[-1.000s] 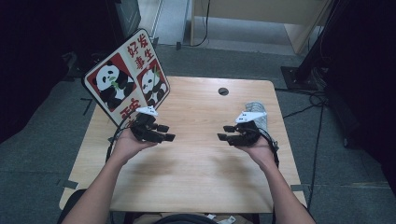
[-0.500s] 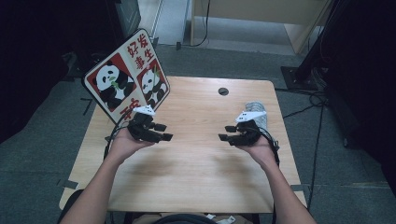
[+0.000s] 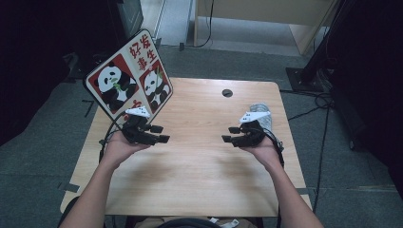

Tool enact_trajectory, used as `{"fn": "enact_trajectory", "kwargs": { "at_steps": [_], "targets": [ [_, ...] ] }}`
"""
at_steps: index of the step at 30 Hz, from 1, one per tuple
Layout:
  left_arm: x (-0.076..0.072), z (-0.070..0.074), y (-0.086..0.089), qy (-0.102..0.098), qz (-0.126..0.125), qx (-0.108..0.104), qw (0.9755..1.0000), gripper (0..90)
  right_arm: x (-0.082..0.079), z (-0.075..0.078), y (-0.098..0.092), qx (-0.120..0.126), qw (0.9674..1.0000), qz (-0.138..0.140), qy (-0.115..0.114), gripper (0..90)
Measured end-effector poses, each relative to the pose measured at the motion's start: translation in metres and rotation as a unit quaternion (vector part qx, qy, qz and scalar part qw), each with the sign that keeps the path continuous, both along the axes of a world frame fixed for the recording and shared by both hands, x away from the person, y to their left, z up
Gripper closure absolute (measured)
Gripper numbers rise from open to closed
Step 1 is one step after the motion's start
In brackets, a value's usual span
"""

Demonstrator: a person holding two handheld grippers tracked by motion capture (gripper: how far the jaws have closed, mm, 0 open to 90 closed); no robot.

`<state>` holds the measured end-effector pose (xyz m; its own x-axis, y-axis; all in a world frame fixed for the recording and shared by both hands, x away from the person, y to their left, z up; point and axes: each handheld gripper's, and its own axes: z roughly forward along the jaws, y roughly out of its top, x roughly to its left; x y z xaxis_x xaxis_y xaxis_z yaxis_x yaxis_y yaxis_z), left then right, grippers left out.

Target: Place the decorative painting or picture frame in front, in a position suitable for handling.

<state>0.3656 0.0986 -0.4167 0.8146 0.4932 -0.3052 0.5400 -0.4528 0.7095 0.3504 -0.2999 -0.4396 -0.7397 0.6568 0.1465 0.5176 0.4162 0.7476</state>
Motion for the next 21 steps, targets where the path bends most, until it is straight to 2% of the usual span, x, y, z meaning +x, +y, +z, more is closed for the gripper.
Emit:
{"fn": "enact_trajectory", "kwargs": {
  "at_steps": [3,15,21],
  "targets": [
    [-0.001,0.001,0.003,0.0,0.004,0.0,1.0,40.2,0.001,0.0,0.001,-0.002,1.0,0.001,-0.005,48.9],
    [-0.008,0.005,0.023,-0.001,0.022,-0.004,0.9997,40.6,0.009,-0.003,0.009,-0.012,0.9998,0.012,0.013,47.7],
    [-0.01,0.007,0.035,-0.003,0.038,-0.01,0.9992,40.5,0.011,-0.003,0.011,-0.01,0.9998,0.015,0.012,47.6]
  ]
}}
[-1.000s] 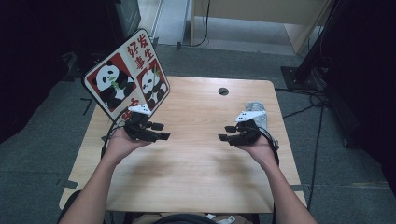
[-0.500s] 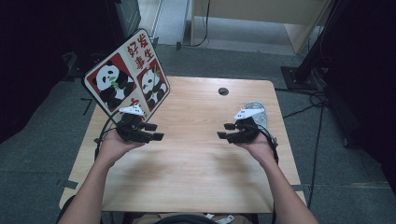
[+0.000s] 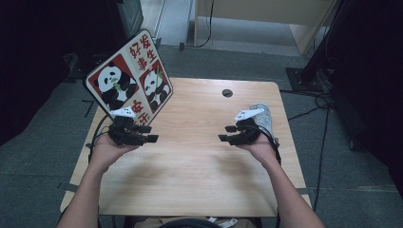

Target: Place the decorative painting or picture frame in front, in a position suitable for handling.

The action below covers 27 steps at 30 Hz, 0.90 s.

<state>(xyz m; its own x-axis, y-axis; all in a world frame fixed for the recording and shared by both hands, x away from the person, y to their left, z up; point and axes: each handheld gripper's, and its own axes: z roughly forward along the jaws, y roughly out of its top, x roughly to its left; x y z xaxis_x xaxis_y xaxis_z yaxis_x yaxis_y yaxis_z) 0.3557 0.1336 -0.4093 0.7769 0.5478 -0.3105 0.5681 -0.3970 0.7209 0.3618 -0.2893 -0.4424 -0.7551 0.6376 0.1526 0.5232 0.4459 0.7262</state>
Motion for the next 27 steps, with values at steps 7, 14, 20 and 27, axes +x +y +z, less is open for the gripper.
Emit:
{"fn": "enact_trajectory", "kwargs": {
  "at_steps": [7,14,20,27],
  "targets": [
    [-0.002,0.005,0.021,-0.003,0.018,-0.008,0.9998,40.4,0.002,-0.001,0.001,-0.001,1.0,0.002,0.009,47.3],
    [-0.004,0.007,0.036,-0.004,0.032,-0.01,0.9994,40.4,0.004,-0.003,0.002,-0.006,0.9999,0.0,0.014,47.2],
    [-0.005,0.01,0.05,-0.008,0.049,-0.01,0.9987,40.4,0.004,-0.003,0.003,-0.007,0.9998,0.001,0.016,47.0],
    [-0.008,0.013,0.07,-0.013,0.071,-0.014,0.9973,40.6,0.006,-0.004,0.001,-0.011,0.9997,-0.005,0.02,46.8]
  ]
}}
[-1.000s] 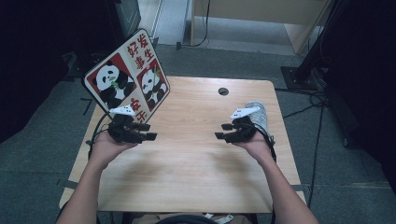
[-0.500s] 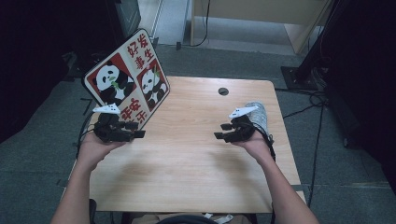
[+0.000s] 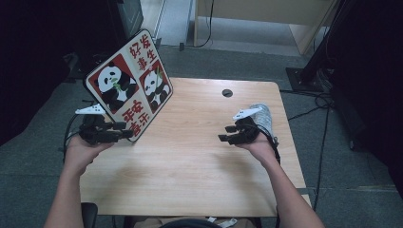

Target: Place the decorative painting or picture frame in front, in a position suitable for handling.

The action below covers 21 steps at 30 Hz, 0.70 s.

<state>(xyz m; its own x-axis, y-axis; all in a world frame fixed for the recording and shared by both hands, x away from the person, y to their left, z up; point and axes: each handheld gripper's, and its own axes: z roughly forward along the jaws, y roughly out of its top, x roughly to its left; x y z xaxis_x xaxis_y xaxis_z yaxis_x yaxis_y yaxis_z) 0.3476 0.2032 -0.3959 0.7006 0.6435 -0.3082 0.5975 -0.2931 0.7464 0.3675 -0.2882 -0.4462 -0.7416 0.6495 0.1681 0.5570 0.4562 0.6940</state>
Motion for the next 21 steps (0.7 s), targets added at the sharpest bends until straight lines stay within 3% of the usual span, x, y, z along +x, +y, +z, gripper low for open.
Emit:
{"fn": "enact_trajectory", "kwargs": {
  "at_steps": [21],
  "targets": [
    [-0.004,0.004,0.043,0.01,0.05,-0.009,0.9987,45.3,0.0,0.0,0.001,0.005,1.0,0.003,0.006,49.6]
  ]
}}
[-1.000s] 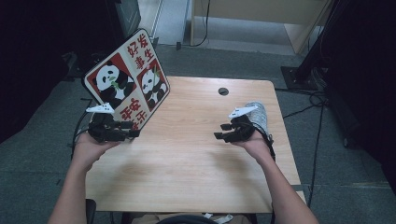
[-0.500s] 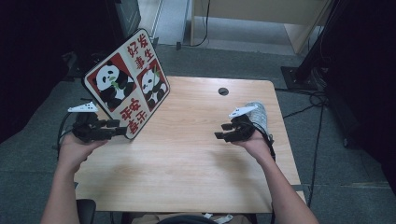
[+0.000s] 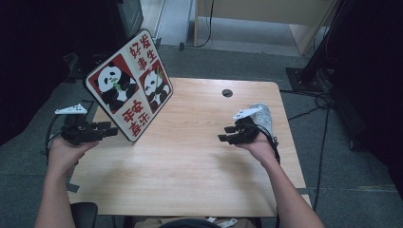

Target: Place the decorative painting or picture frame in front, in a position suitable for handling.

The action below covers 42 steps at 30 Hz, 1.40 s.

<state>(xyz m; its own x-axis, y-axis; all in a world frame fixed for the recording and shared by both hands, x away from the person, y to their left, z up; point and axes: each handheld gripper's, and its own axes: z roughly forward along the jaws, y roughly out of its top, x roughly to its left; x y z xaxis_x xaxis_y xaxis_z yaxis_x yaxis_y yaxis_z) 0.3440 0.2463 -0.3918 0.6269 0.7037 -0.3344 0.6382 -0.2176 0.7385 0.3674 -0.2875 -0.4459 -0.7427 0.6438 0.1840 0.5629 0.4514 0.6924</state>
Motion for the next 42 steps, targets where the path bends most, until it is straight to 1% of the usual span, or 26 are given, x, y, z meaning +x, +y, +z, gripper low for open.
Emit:
{"fn": "enact_trajectory", "kwargs": {
  "at_steps": [1,2,4,5,6,8,9,11,13,14,15,18,19,20,21,22,24,26,28,29,30,31,32,36,39,42],
  "targets": [
    [0.0,0.001,0.003,0.0,0.004,-0.003,1.0,45.0,-0.001,0.0,0.0,0.001,1.0,-0.001,0.001,49.6],
    [0.003,0.002,0.007,0.0,0.01,0.001,0.9999,45.0,-0.002,0.0,-0.002,0.002,1.0,-0.002,0.0,49.6],
    [0.005,0.002,0.008,0.0,0.013,0.001,0.9999,45.0,-0.003,0.0,-0.003,0.0,1.0,-0.005,0.001,49.6],
    [0.009,0.003,0.009,0.0,0.014,0.003,0.9999,44.8,-0.005,-0.001,-0.005,-0.003,1.0,-0.006,-0.001,49.4],
    [0.011,0.005,0.009,0.0,0.014,0.001,0.9999,44.9,-0.007,0.0,-0.006,-0.003,0.9999,-0.01,0.001,49.4],
    [0.014,0.006,0.009,-0.002,0.013,0.001,0.9999,44.7,-0.007,0.0,-0.007,-0.003,0.9999,-0.01,-0.003,49.4],
    [0.018,0.009,0.009,-0.005,0.014,-0.005,0.9999,44.7,-0.009,-0.001,-0.008,-0.005,0.9999,-0.012,0.0,49.4],
    [0.021,0.009,0.009,-0.004,0.014,-0.004,0.9999,44.6,-0.01,-0.002,-0.008,-0.009,0.9999,-0.011,-0.003,49.3],
    [0.029,0.013,0.009,0.0,0.012,0.003,0.9999,44.6,-0.009,-0.002,-0.007,-0.011,0.9999,-0.011,-0.003,49.1],
    [0.029,0.013,0.009,0.0,0.012,0.003,0.9999,44.7,-0.009,-0.002,-0.007,-0.011,0.9999,-0.011,-0.003,49.1],
    [0.032,0.016,0.01,-0.001,0.013,-0.002,0.9999,44.7,-0.009,-0.003,-0.006,-0.013,0.9999,-0.011,-0.004,48.7],
    [0.034,0.019,0.011,-0.002,0.017,-0.009,0.9998,44.8,-0.009,-0.004,-0.004,-0.014,0.9999,-0.01,-0.002,48.3],
    [0.037,0.021,0.011,-0.001,0.014,-0.003,0.9999,44.9,-0.009,-0.004,-0.003,-0.018,0.9998,-0.009,-0.001,48.0],
    [0.037,0.021,0.011,-0.001,0.014,-0.003,0.9999,44.9,-0.009,-0.005,-0.003,-0.019,0.9998,-0.009,-0.002,48.0],
    [0.042,0.025,0.011,0.002,0.017,0.004,0.9998,44.8,-0.008,-0.005,-0.002,-0.021,0.9997,-0.009,-0.002,47.8],
    [0.042,0.025,0.011,0.002,0.017,0.004,0.9998,44.7,-0.008,-0.005,-0.002,-0.021,0.9997,-0.009,-0.002,47.8],
    [0.046,0.028,0.011,0.004,0.019,0.013,0.9997,44.6,-0.008,-0.006,-0.002,-0.023,0.9997,-0.006,-0.003,47.6],
    [0.049,0.033,0.012,0.004,0.022,0.011,0.9997,44.3,-0.008,-0.006,-0.002,-0.023,0.9997,-0.005,-0.002,47.6],
    [0.053,0.039,0.013,0.001,0.023,0.015,0.9996,44.3,-0.009,-0.005,-0.002,-0.025,0.9997,-0.005,-0.003,47.6],
    [0.056,0.045,0.013,-0.002,0.027,0.024,0.9994,44.3,-0.009,-0.005,-0.003,-0.024,0.9997,-0.007,-0.003,47.5],
    [0.056,0.045,0.013,-0.002,0.027,0.024,0.9994,44.3,-0.009,-0.005,-0.003,-0.024,0.9997,-0.007,-0.003,47.5],
    [0.059,0.051,0.014,-0.002,0.025,0.019,0.9995,44.5,-0.009,-0.005,-0.004,-0.026,0.9996,-0.009,-0.006,47.3],
    [0.06,0.054,0.014,-0.001,0.026,0.02,0.9995,44.5,-0.009,-0.005,-0.005,-0.029,0.9995,-0.01,-0.008,47.2],
    [0.065,0.061,0.012,-0.001,0.021,0.018,0.9996,44.7,-0.009,-0.006,-0.005,-0.033,0.9994,-0.014,-0.005,47.0],
    [0.073,0.07,0.01,0.002,0.022,0.022,0.9995,44.8,-0.009,-0.008,-0.005,-0.039,0.9992,-0.01,-0.003,46.9],
    [0.077,0.074,0.009,0.005,0.02,0.024,0.9995,44.7,-0.009,-0.008,-0.005,-0.04,0.9991,-0.011,-0.004,46.9]
  ]
}}
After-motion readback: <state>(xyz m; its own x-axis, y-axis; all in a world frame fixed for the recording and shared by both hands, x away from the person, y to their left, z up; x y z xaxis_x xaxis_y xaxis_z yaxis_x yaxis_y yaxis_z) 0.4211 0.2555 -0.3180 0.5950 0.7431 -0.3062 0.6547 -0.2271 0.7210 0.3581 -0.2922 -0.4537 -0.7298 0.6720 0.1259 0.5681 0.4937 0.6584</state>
